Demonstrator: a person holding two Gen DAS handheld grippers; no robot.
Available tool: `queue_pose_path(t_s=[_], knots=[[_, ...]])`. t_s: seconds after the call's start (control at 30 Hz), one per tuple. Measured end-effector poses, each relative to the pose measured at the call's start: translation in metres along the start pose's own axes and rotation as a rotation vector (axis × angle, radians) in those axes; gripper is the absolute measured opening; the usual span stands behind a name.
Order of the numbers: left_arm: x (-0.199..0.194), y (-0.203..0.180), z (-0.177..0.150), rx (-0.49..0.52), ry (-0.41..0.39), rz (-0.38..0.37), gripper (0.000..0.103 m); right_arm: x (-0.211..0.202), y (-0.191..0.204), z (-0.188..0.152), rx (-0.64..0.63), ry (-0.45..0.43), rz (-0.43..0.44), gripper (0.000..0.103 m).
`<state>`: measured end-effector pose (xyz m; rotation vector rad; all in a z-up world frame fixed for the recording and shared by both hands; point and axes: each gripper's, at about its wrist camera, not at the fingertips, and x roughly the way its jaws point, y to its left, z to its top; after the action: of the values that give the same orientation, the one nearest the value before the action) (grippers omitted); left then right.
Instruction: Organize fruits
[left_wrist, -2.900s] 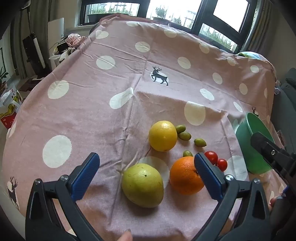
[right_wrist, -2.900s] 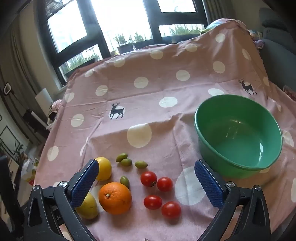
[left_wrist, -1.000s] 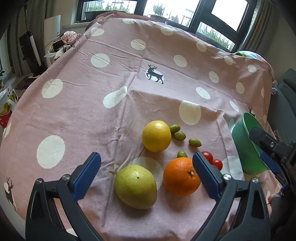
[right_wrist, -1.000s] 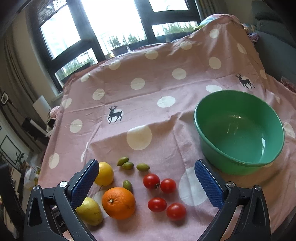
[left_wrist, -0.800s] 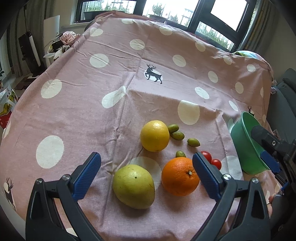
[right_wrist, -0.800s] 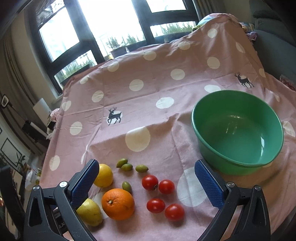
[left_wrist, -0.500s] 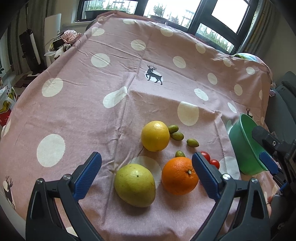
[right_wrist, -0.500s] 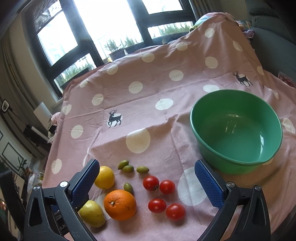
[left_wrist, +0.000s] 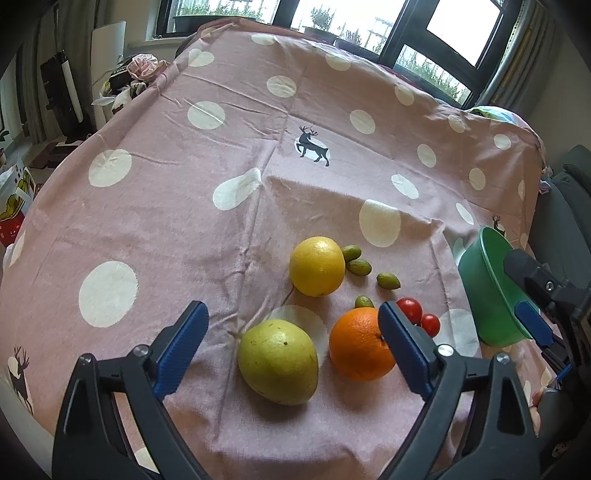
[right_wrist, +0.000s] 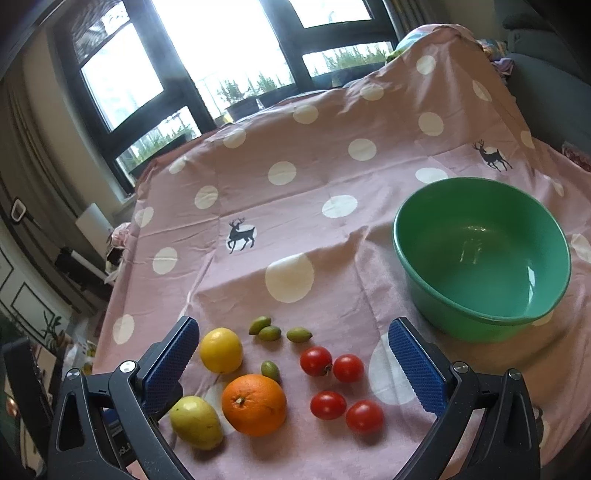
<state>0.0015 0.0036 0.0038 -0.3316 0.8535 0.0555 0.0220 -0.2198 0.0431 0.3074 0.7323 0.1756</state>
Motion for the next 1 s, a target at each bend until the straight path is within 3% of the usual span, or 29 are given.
queue_pose_path(t_s=[0.3,0.63,1.0], knots=[[-0.005,0.006,-0.001,-0.001,0.013,0.014,0.087,0.004,0.003,-0.004,0.001,0.045,0.012,0.100],[-0.005,0.013,-0.003,-0.014,0.059,0.000,0.077,0.019,0.011,-0.014,0.015,0.166,0.061,0.079],[-0.002,0.014,-0.006,-0.015,0.118,-0.060,0.057,0.043,0.021,-0.030,0.007,0.314,0.111,0.078]])
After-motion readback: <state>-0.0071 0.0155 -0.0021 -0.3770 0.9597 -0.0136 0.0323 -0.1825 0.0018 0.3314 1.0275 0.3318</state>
